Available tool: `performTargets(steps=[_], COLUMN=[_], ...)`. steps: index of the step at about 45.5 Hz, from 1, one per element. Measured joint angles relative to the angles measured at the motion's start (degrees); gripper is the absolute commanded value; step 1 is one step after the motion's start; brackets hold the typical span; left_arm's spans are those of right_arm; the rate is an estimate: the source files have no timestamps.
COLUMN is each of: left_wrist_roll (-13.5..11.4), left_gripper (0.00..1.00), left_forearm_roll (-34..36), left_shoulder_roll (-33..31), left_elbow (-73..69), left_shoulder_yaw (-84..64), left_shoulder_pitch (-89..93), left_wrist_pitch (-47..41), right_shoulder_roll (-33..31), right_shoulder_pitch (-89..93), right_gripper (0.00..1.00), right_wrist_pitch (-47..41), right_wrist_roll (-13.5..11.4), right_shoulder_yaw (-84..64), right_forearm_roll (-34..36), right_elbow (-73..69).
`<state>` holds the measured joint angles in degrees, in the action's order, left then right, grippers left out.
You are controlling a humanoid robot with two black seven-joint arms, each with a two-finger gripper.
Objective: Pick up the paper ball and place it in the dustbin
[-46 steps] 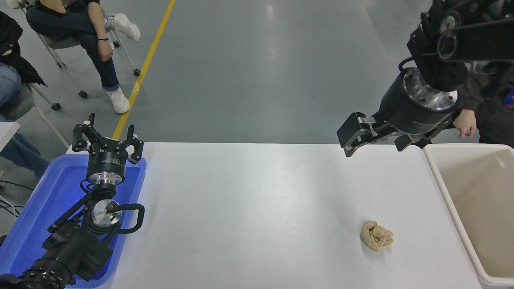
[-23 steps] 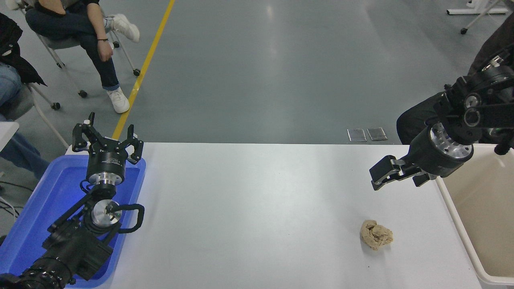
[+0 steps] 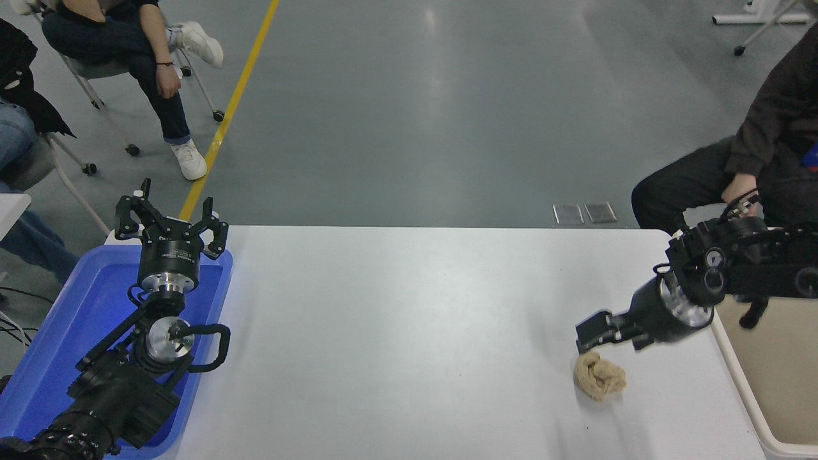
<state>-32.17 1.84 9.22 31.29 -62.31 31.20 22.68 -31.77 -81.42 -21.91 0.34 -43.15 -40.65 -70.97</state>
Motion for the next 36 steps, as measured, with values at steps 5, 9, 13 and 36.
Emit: performTargets(steps=[5, 9, 13, 36], left_wrist_roll=[0.0, 0.0, 0.0, 0.0], left_gripper=[0.99, 0.99, 0.99, 0.99], left_forearm_roll=[0.0, 0.0, 0.0, 0.0], left_shoulder_roll=[0.0, 0.0, 0.0, 0.0], left_elbow=[0.0, 0.0, 0.0, 0.0], left_shoulder_yaw=[0.0, 0.0, 0.0, 0.0], left_shoulder_pitch=[0.0, 0.0, 0.0, 0.0], left_wrist_pitch=[0.0, 0.0, 0.0, 0.0], right_shoulder_roll=[0.6, 1.3, 1.9, 6.1], right_shoulder_pitch=[4.2, 6.9, 9.3, 17.1], right_gripper=[1.00, 1.00, 1.00, 0.59], right_wrist_pitch=[1.4, 2.0, 2.5, 6.2], right_wrist_roll=[0.0, 0.0, 0.0, 0.0], right_shoulder_yaw=[1.6, 2.8, 4.0, 8.3], right_forearm_roll=[-2.0, -3.0, -3.7, -6.1], right_elbow=[2.7, 4.5, 6.0, 12.3])
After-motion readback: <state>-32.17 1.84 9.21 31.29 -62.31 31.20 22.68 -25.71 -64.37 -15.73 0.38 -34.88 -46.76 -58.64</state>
